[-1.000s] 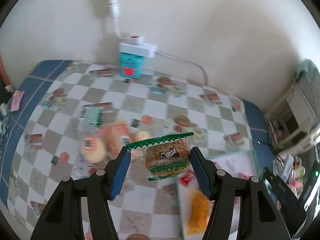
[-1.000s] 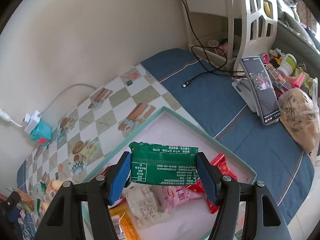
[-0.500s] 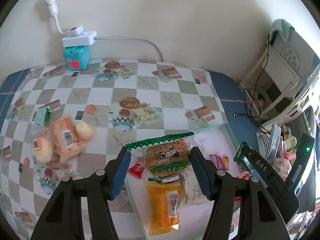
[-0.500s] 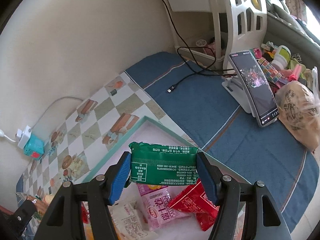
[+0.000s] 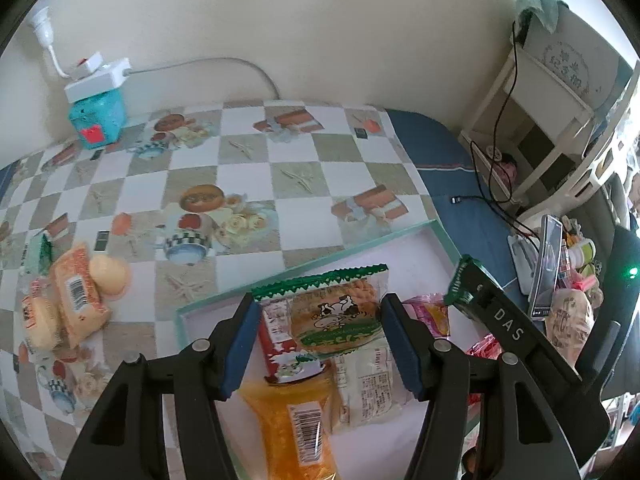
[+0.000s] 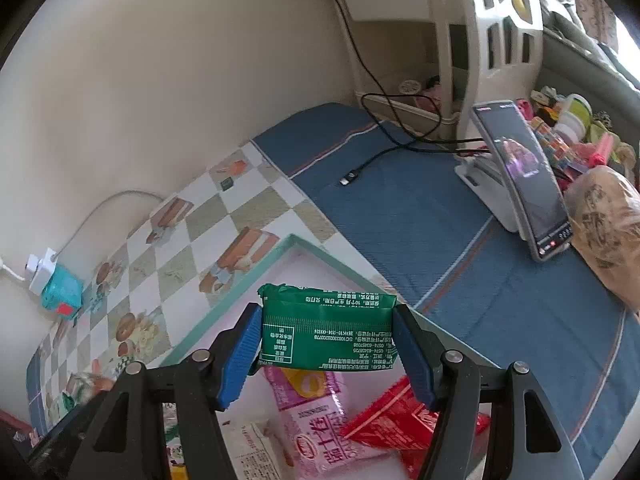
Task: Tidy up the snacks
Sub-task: 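Carry both green packs up and over the white tray, then lower both packs into the white tray and open both tools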
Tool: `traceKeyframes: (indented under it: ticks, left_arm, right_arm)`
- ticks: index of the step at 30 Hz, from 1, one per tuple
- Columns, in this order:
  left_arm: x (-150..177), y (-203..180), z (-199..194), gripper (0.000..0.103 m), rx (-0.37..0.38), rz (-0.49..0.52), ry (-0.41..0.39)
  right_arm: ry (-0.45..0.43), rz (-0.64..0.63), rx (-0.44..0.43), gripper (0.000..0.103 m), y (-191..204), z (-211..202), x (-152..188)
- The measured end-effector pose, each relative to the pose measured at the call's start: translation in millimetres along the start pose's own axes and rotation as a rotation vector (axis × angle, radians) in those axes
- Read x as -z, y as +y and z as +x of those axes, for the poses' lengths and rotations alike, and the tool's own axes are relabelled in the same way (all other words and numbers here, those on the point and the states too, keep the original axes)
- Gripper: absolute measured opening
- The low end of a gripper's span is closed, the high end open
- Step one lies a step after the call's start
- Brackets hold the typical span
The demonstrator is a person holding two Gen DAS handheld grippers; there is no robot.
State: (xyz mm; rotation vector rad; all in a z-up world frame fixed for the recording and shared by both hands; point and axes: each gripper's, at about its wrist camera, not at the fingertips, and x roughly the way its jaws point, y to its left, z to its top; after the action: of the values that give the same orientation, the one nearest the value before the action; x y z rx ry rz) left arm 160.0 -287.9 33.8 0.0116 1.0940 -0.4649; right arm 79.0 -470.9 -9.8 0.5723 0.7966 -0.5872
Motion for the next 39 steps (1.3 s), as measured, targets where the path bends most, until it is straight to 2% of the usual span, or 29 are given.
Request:
traceKeyframes:
  ticks: [5,9,17,19,27,33,35,36,39]
  left_arm:
    - [1.3,-1.7,10.7,0.063,-0.005,0.005,0.018]
    - [1.4,0.3,15.3,0.063,0.029,-0.01,0.037]
    - [1.5,4.3,17.2,0.065,0.033,-0.023,0.052]
    - [1.7,6.3,16.9,0.072,0.015,-0.021,0.058]
    - [1.1,29.5,7.8,0.072,-0.031,-0.067,0.064]
    - [1.5,62.1,-3.7,0.074,-0.082,-0.164,0.065]
    - [2.5,74.6,-8.2,0.081,-0.098,-0.203,0.063]
    - [3.2,80.7,-11.0,0.088,-0.107,-0.221,0.059]
    - [5.9,99.9,-20.7,0.089,-0.159,-0.275,0.042]
  right_arm:
    - [-0.006,-0.029,-0.007,0.069,8.1,2.7,0.1]
    - [0.002,-0.043,-0.014,0.069,12.3,4.8,1.1]
    - [0.048,-0.05,-0.017,0.074,13.8,12.9,4.0]
    - [0.042,-0.056,-0.015,0.075,14.4,11.2,3.6]
    - [0.034,-0.08,-0.004,0.079,20.3,2.3,2.3]
    - [0.036,-0.104,0.005,0.079,29.6,-7.0,4.6]
    - [0.038,-0.115,0.004,0.079,34.2,-10.7,6.7]
    - [0.04,-0.12,0.005,0.08,36.3,-12.0,7.6]
    - [0.041,-0.134,0.008,0.087,42.3,-17.0,11.0]
